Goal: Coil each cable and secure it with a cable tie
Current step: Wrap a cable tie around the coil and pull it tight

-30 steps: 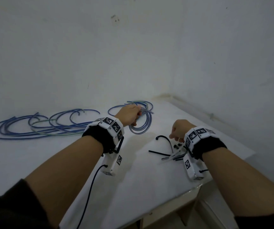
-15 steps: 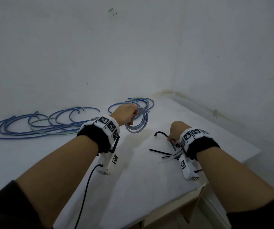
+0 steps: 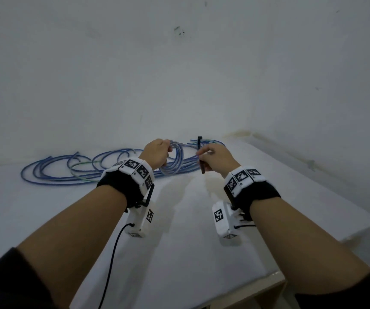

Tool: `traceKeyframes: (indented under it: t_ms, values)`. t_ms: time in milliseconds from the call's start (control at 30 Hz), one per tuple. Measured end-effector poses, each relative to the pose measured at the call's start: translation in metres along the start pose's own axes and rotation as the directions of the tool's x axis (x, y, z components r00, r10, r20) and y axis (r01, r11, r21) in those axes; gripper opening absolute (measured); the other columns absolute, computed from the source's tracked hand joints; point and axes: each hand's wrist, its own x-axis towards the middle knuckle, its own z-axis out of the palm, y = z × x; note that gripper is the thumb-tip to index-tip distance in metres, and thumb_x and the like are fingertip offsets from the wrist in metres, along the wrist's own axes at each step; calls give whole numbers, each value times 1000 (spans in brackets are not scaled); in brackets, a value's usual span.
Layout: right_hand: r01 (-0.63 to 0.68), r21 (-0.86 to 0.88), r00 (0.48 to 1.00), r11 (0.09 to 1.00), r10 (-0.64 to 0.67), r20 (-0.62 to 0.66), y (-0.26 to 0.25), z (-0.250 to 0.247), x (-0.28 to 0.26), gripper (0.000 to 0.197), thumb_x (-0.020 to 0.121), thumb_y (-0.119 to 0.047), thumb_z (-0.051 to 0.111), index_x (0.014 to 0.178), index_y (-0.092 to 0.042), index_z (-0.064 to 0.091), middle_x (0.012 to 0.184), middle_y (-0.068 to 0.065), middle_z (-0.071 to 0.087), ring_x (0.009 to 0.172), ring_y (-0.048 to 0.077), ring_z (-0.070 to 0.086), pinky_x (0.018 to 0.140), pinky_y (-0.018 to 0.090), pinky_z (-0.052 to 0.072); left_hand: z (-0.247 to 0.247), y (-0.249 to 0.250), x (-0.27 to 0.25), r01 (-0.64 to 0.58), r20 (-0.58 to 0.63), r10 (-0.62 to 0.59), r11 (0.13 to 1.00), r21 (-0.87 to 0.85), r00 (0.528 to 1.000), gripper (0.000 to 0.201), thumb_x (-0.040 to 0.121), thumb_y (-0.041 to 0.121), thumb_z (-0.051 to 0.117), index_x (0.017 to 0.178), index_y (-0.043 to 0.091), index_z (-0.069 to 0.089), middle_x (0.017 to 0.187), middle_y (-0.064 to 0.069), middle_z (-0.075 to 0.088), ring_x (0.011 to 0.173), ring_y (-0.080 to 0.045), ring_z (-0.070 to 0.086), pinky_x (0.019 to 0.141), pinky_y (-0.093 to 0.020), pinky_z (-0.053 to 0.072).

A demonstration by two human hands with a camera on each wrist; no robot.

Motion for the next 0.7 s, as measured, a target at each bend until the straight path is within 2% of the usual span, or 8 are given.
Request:
traceKeyframes:
  t_ms: [100,200,300,367,433,533,700]
  values:
    - [8,304,994,952,-41,105,-28,38,-2,23,91,15,37,96,4,57,70,15,57,44,9,60,49,18,53,-34,-11,-1,7,-98,-6,1000,15,995,37,100,23,31,68,10,45,58,-6,40,49,-22,38,58,-31,35]
    - [50,457,974,888,-145,176,-48,74,-4,17,88,13,51,103,8,56,74,16,61,51,11,66,60,20,57,-68,-22,-5,15,-199,-15,1000,-2,980,38,100,23,32,66,11,46,56,-6,40,48,-24,37,58,-30,33]
    - [101,467,949,879,-226,220,-67,107,-8,14,88,3,58,101,10,59,74,16,62,54,11,65,60,20,57,-103,-30,-13,20,-320,-13,1000,20,947,37,99,25,33,67,14,46,57,-5,41,50,-23,38,63,-31,34]
    - [121,453,923,883,-268,278,-79,131,-9,10,91,-2,56,95,6,60,72,15,62,52,12,64,56,20,56,-128,-35,-19,12,-378,0,999,31,926,36,99,28,32,69,16,46,60,-3,43,56,-24,40,67,-33,35]
    - [131,425,890,895,-295,347,-90,153,-10,12,93,-5,53,89,3,61,70,14,63,52,13,64,55,20,55,-152,-41,-26,3,-416,9,1000,29,909,35,99,29,32,70,17,46,62,-2,43,59,-23,40,65,-33,35]
    - [148,387,857,910,-314,409,-104,182,-11,17,96,-7,50,86,1,61,70,13,63,52,13,64,53,20,54,-181,-47,-35,-14,-432,9,1000,-9,902,35,100,28,33,71,15,47,60,-3,42,53,-19,39,58,-31,34]
    - [149,468,852,871,-354,387,-128,224,-13,13,96,-5,49,96,4,58,73,16,63,52,12,65,57,22,57,-217,-54,-49,-8,-411,-16,998,-56,912,43,100,30,32,68,11,54,51,-1,42,40,-11,40,54,-28,34]
